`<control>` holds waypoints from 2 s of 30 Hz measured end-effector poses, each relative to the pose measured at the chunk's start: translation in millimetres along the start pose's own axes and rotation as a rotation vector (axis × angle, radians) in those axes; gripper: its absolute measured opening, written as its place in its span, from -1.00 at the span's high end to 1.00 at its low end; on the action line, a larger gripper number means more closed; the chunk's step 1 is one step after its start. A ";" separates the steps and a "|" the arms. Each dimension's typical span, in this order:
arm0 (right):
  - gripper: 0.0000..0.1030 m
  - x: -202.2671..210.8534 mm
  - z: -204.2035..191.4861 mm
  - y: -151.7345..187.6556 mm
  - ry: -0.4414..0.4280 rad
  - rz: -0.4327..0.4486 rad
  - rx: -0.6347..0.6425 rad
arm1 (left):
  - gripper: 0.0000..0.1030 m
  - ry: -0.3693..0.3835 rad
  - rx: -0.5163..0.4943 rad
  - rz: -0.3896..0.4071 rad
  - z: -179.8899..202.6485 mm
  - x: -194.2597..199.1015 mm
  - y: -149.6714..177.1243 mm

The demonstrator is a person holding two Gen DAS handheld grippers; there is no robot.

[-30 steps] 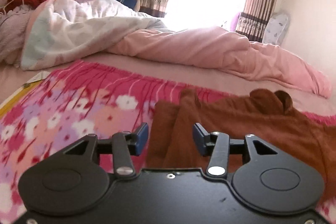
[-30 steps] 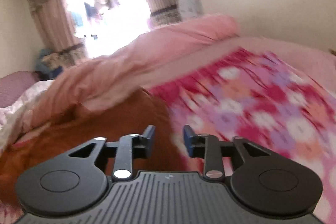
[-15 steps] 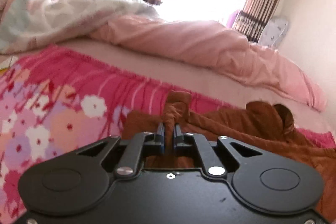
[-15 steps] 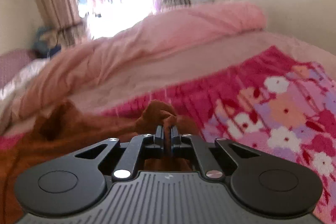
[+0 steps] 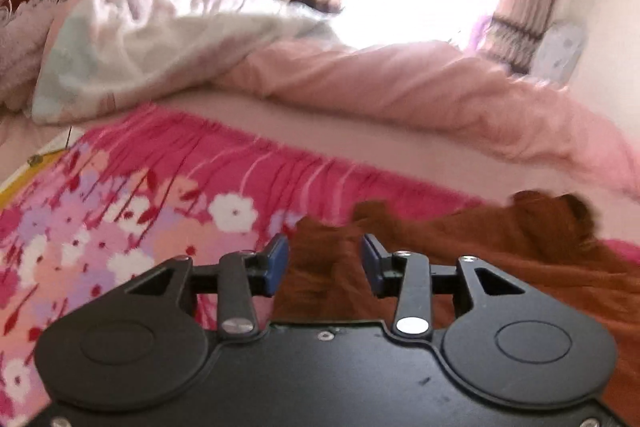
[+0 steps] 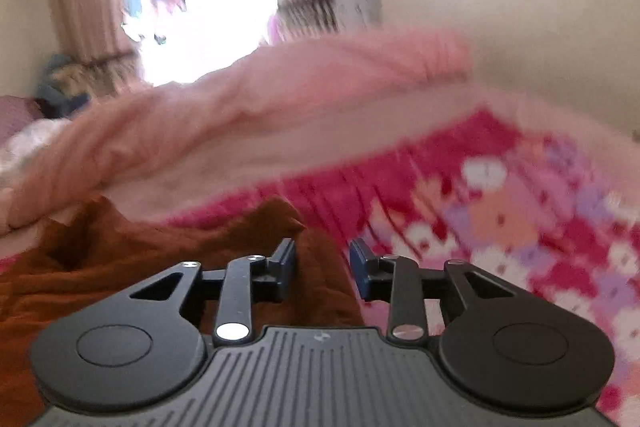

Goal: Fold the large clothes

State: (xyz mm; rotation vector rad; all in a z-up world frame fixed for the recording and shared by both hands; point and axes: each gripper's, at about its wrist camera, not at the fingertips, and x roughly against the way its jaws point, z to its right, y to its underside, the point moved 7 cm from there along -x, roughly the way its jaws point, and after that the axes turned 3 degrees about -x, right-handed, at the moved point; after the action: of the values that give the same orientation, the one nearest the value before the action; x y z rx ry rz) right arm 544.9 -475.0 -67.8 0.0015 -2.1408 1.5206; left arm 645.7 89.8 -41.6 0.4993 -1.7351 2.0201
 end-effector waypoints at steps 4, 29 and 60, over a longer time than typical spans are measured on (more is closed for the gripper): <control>0.25 57.4 -33.4 10.5 -0.151 0.041 0.041 | 0.15 0.127 -0.070 0.012 40.4 48.8 27.3; 0.38 102.9 -22.9 70.4 -0.004 0.014 0.053 | -0.02 0.131 0.085 -0.013 9.4 73.2 85.9; -0.01 75.9 -216.5 144.0 -0.179 -0.104 0.137 | -0.29 0.268 0.658 -0.038 -30.8 41.9 131.7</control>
State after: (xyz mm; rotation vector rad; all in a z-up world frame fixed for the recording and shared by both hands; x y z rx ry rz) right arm 524.6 -208.5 -111.8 0.3022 -2.1296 1.6568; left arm 539.7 107.4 -134.0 0.4216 -0.8773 2.4755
